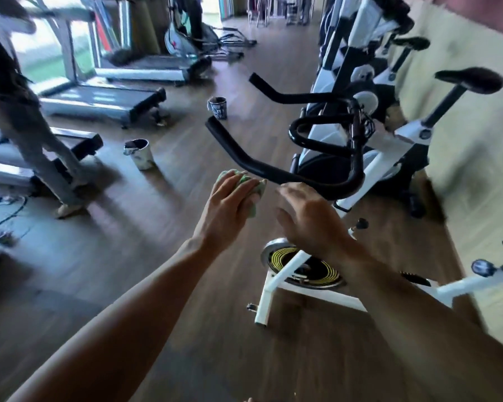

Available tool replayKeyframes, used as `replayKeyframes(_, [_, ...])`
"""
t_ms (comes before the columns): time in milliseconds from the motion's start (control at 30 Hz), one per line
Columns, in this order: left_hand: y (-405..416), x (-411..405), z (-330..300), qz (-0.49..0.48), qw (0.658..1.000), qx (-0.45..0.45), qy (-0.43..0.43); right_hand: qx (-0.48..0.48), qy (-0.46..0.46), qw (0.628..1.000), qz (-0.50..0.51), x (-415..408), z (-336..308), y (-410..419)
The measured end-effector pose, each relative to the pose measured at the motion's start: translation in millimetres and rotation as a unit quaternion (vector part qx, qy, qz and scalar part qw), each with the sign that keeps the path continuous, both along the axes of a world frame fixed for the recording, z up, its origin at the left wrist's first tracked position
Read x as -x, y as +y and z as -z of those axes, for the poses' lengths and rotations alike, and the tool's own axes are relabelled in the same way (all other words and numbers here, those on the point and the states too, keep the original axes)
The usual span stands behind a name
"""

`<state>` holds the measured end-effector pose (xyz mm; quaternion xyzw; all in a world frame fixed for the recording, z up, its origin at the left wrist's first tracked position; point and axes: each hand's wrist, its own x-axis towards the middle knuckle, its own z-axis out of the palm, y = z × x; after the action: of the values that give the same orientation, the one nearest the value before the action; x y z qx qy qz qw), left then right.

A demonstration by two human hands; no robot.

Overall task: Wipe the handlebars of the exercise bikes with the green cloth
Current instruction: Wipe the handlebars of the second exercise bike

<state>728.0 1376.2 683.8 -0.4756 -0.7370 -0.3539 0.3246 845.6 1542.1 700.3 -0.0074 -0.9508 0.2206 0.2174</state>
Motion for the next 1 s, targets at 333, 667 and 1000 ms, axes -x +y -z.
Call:
replayKeyframes(333, [31.6,69.7,-43.4,-0.014,0.996,0.056,0.074,-0.028,-0.041,0.997,0.051,61.3,-11.7,20.3])
replayKeyframes(667, [42.0,113.4,-31.3,-0.048,0.958,0.247,0.136,-0.018,0.004,0.998,0.058,70.4,-3.9,32.5])
replayKeyframes(1000, [26.7,149.4,-53.1,-0.070,0.937,0.277,0.200,-0.055,0.035,0.996,0.068,76.0,7.2,33.7])
